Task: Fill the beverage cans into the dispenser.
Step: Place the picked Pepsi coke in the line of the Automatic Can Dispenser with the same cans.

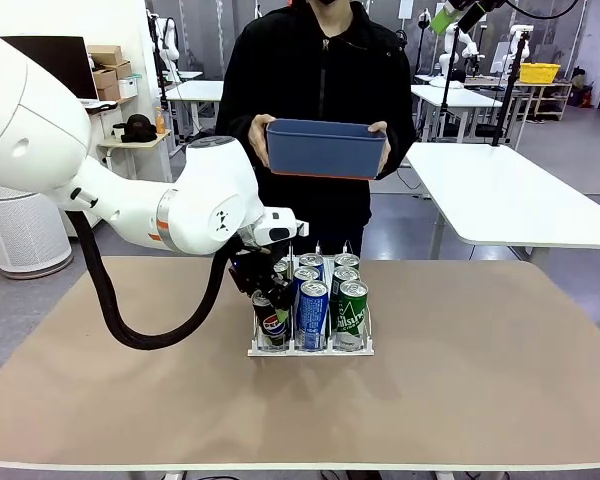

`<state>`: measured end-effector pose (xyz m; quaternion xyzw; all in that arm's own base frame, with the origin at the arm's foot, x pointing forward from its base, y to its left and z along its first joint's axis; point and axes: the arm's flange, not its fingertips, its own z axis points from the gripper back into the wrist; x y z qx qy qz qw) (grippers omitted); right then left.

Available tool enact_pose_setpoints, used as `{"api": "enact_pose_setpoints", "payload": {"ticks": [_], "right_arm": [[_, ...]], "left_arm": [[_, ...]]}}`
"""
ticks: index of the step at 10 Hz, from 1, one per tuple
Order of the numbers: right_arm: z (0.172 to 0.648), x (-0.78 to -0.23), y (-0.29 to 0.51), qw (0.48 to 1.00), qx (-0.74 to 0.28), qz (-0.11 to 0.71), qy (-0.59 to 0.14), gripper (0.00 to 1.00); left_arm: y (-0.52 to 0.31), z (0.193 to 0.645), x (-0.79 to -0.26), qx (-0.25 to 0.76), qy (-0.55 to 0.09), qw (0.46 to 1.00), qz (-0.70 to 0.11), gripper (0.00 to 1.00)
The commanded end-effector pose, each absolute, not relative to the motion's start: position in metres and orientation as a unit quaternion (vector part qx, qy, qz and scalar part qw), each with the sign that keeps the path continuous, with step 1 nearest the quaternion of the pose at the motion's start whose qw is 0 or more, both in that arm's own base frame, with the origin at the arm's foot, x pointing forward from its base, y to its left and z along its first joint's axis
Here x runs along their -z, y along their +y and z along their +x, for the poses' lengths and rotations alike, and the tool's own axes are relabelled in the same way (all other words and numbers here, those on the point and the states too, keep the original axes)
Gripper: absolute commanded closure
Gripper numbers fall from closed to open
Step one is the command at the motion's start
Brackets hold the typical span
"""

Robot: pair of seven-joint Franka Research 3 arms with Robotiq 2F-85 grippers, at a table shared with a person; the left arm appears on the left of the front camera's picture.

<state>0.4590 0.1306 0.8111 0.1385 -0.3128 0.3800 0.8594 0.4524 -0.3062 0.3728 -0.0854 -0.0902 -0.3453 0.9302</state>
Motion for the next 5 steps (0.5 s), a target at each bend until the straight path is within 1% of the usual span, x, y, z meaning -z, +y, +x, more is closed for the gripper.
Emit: {"api": "enact_pose_setpoints", "payload": {"ticks": [1,2,3,5], "right_arm": [[0.4573,-0.8097,0.1299,0.86,-0.38,0.139,-0.311,0.0],[0.4573,-0.8097,0.1299,0.86,-0.38,0.139,-0.311,0.0],[0.4573,-0.8097,0.1299,0.86,-0.38,0.139,-0.311,0.0],[0.4573,-0.8097,0.1299,0.86,-0.38,0.139,-0.311,0.0]], "left_arm": [[-0.3002,0.4623,-0.379,0.348,-0.081,0.929,-0.097,0.42],[-0.3003,0.4633,-0.3783,0.348,-0.07,0.93,-0.097,0.42],[-0.3061,0.4549,-0.3738,0.345,-0.082,0.931,-0.086,0.42],[-0.3061,0.4549,-0.3738,0.345,-0.082,0.931,-0.086,0.42]]}}
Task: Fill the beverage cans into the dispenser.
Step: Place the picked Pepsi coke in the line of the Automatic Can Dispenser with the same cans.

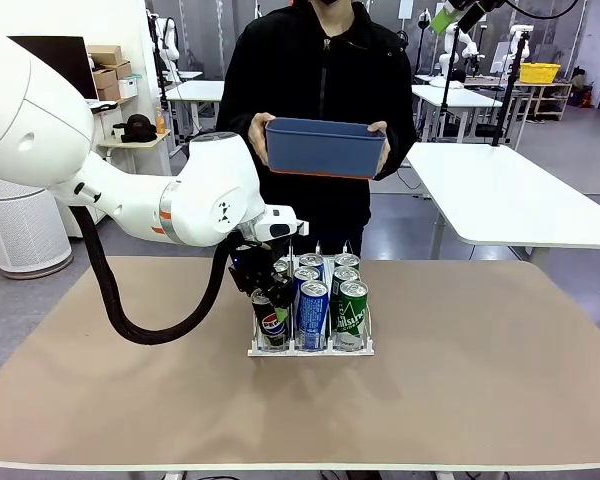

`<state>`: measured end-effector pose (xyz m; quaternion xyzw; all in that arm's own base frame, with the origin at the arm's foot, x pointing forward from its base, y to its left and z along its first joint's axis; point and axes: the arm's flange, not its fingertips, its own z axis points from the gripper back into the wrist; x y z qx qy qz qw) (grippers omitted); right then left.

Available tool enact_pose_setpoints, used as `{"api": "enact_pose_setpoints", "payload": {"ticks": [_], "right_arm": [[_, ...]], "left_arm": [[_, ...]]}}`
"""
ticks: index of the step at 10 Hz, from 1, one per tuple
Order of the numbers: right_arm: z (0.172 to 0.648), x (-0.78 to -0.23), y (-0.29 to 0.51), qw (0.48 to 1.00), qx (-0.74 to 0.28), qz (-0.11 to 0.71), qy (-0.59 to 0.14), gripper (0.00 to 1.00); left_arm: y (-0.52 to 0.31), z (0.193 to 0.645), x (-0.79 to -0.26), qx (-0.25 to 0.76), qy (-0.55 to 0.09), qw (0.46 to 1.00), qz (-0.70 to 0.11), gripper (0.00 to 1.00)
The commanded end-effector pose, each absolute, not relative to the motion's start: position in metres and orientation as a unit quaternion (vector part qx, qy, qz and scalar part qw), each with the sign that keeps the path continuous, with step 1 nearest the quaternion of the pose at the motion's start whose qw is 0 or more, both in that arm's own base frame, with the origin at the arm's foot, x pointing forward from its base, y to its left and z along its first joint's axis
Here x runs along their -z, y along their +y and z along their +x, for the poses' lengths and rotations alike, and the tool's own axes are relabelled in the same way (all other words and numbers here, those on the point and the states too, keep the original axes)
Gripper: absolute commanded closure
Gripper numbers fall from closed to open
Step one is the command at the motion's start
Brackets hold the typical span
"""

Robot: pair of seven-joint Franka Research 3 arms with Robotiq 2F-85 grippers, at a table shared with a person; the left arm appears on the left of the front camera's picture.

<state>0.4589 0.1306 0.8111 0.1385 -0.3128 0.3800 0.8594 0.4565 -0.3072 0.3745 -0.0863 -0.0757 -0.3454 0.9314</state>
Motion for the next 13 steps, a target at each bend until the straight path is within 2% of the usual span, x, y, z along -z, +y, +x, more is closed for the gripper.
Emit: {"api": "enact_pose_setpoints", "payload": {"ticks": [1,2,3,6,13], "right_arm": [[0.457,-0.81,0.13,0.86,-0.38,0.139,-0.311,0.0],[0.457,-0.81,0.13,0.86,-0.38,0.139,-0.311,0.0],[0.457,-0.81,0.13,0.86,-0.38,0.139,-0.311,0.0],[0.457,-0.81,0.13,0.86,-0.38,0.139,-0.311,0.0],[0.457,-0.81,0.13,0.86,-0.38,0.139,-0.311,0.0]], "left_arm": [[-0.306,0.455,-0.374,0.345,-0.082,0.931,-0.086,0.42],[-0.306,0.455,-0.374,0.345,-0.082,0.931,-0.086,0.42],[-0.307,0.456,-0.374,0.345,-0.076,0.931,-0.086,0.34],[-0.308,0.444,-0.388,0.341,-0.085,0.934,-0.069,0.02],[-0.313,0.407,-0.412,0.351,-0.152,0.922,-0.055,0.0]]}}
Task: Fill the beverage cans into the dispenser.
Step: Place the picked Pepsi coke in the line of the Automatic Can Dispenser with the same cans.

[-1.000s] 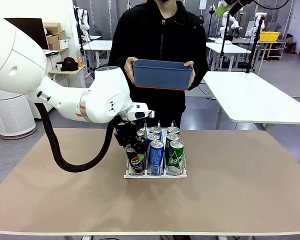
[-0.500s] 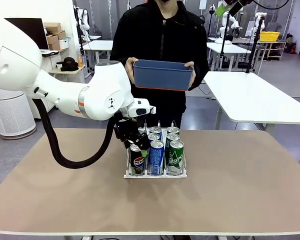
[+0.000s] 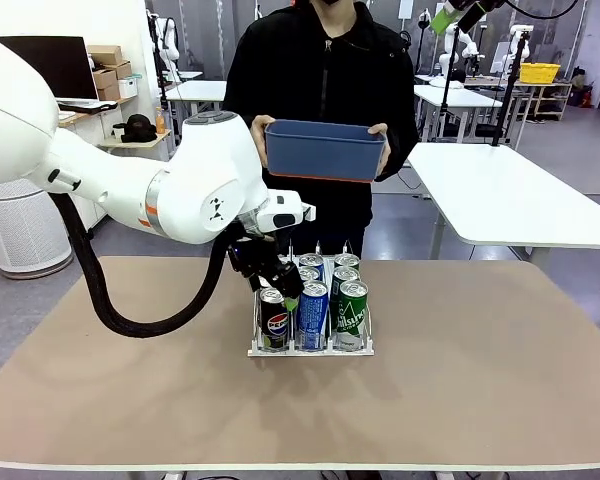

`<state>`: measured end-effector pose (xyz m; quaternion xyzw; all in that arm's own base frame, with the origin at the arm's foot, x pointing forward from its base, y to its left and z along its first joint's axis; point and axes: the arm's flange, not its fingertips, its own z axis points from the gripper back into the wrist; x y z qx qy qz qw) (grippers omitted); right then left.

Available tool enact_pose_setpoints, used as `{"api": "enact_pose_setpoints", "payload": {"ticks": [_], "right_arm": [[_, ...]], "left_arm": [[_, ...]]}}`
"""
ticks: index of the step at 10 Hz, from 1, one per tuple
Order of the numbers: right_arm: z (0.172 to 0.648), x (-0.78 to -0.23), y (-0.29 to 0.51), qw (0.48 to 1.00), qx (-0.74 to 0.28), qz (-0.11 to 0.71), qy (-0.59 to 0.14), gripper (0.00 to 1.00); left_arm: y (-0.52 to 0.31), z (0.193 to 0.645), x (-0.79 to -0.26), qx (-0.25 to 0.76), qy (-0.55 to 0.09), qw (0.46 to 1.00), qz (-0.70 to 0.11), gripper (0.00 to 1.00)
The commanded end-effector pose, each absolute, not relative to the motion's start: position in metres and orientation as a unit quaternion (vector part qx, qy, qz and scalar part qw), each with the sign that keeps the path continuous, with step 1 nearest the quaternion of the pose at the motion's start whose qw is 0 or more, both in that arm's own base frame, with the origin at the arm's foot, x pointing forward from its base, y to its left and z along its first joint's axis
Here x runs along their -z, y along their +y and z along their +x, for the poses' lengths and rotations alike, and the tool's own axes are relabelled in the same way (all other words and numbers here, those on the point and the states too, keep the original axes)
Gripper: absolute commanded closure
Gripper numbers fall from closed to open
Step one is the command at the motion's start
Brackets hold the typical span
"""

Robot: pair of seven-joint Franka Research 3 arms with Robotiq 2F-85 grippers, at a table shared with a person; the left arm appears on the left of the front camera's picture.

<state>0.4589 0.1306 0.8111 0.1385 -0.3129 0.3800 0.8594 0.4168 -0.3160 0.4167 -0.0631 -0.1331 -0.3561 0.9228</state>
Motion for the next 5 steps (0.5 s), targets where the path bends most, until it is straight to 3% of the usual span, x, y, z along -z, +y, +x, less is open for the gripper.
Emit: {"api": "enact_pose_setpoints", "payload": {"ticks": [1,5], "right_arm": [[0.4573,-0.8097,0.1299,0.86,-0.38,0.139,-0.311,0.0],[0.4573,-0.8097,0.1299,0.86,-0.38,0.139,-0.311,0.0]], "left_arm": [[-0.3161,0.4219,-0.4149,0.355,-0.122,0.924,-0.064,0.0],[-0.3161,0.4219,-0.4149,0.355,-0.122,0.924,-0.064,0.0]]}}
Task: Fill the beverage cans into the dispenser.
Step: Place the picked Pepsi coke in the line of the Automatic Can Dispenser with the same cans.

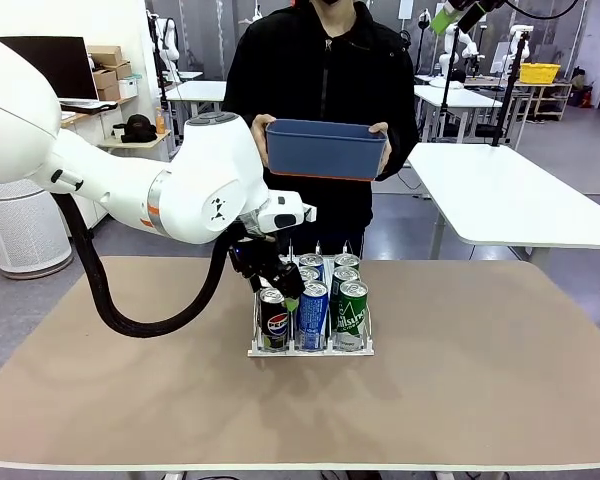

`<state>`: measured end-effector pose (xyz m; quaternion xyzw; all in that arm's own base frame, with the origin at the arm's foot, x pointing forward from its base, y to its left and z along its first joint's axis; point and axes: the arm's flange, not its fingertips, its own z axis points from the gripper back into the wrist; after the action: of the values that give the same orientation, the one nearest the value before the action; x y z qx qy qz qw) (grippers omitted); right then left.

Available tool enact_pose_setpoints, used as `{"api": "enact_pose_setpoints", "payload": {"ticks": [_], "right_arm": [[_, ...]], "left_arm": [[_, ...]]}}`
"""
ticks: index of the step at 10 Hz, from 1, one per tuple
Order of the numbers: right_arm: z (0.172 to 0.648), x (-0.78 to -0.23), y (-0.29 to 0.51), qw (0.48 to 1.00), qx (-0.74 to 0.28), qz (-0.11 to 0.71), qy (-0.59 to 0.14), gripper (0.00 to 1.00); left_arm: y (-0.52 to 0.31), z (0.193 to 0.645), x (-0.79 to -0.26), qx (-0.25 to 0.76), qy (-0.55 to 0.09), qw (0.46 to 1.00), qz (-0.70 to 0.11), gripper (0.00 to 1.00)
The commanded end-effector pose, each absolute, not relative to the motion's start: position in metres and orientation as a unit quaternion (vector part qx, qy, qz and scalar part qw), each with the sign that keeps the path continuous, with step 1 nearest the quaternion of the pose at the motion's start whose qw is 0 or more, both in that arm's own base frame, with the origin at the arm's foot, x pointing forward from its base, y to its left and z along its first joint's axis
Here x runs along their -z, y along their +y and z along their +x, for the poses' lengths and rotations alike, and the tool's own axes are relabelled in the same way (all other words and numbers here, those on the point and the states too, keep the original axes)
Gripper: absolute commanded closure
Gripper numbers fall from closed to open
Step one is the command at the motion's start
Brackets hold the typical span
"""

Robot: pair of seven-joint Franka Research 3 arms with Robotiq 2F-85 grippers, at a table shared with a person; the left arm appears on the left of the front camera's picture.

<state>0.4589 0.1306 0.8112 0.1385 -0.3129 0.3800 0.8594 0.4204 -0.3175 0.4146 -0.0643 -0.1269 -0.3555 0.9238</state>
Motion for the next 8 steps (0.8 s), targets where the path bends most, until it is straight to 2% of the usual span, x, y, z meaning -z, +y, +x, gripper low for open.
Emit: {"api": "enact_pose_setpoints", "payload": {"ticks": [1,3,4,6,8], "right_arm": [[0.457,-0.81,0.13,0.86,-0.38,0.139,-0.311,0.0],[0.457,-0.81,0.13,0.86,-0.38,0.139,-0.311,0.0],[0.457,-0.81,0.13,0.86,-0.38,0.139,-0.311,0.0],[0.457,-0.81,0.13,0.86,-0.38,0.139,-0.311,0.0],[0.457,-0.81,0.13,0.86,-0.38,0.139,-0.311,0.0]], "left_arm": [[-0.316,0.422,-0.415,0.355,-0.122,0.924,-0.064,0.0],[-0.317,0.42,-0.415,0.356,-0.127,0.924,-0.064,0.0],[-0.312,0.423,-0.424,0.381,-0.126,0.91,-0.105,0.0],[-0.294,0.414,-0.454,0.409,-0.131,0.889,-0.156,0.0],[-0.26,0.405,-0.494,0.423,-0.163,0.879,-0.149,0.0]]}}
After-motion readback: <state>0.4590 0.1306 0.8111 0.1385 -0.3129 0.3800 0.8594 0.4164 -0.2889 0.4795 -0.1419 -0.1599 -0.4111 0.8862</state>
